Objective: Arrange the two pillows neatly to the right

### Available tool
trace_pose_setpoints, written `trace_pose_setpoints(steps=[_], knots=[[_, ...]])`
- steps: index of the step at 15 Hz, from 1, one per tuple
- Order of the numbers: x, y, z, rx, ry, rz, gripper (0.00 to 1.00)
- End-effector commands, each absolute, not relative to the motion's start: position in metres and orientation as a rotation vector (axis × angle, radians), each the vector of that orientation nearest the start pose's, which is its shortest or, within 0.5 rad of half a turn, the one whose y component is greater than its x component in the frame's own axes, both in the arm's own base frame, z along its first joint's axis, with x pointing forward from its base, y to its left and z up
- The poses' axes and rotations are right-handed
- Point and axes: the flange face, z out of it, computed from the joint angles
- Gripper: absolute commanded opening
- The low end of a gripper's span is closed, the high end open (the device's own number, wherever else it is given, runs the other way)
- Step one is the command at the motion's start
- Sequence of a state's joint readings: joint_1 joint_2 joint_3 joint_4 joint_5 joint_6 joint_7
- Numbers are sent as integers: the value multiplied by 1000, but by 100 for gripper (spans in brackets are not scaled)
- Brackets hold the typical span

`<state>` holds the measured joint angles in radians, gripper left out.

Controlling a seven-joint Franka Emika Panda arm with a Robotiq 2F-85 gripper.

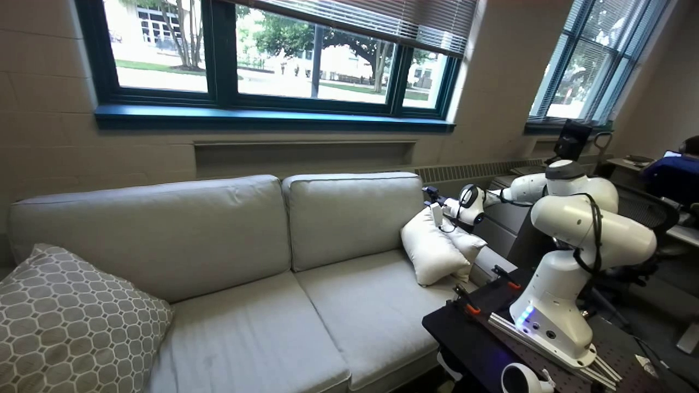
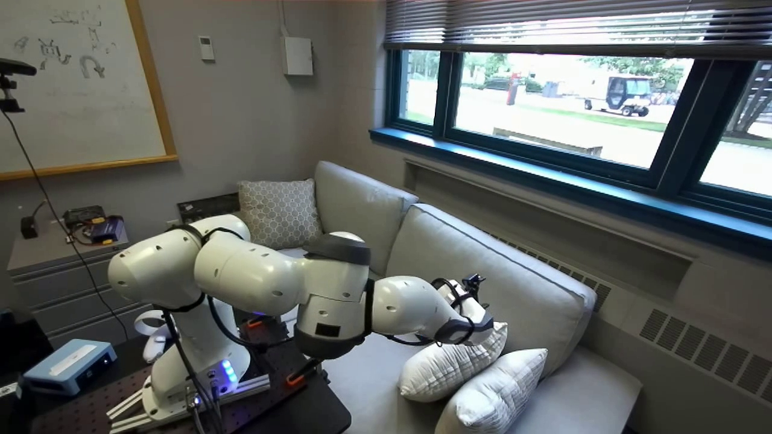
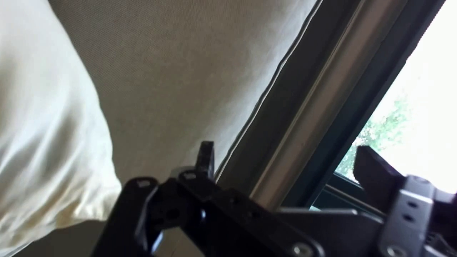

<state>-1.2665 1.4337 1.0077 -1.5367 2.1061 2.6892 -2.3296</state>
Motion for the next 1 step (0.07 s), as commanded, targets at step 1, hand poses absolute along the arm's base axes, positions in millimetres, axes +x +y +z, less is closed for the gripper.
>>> trace_pose_setpoints(steps=[1], knots=[[603,-214,48,-1742,944,-1516,100]])
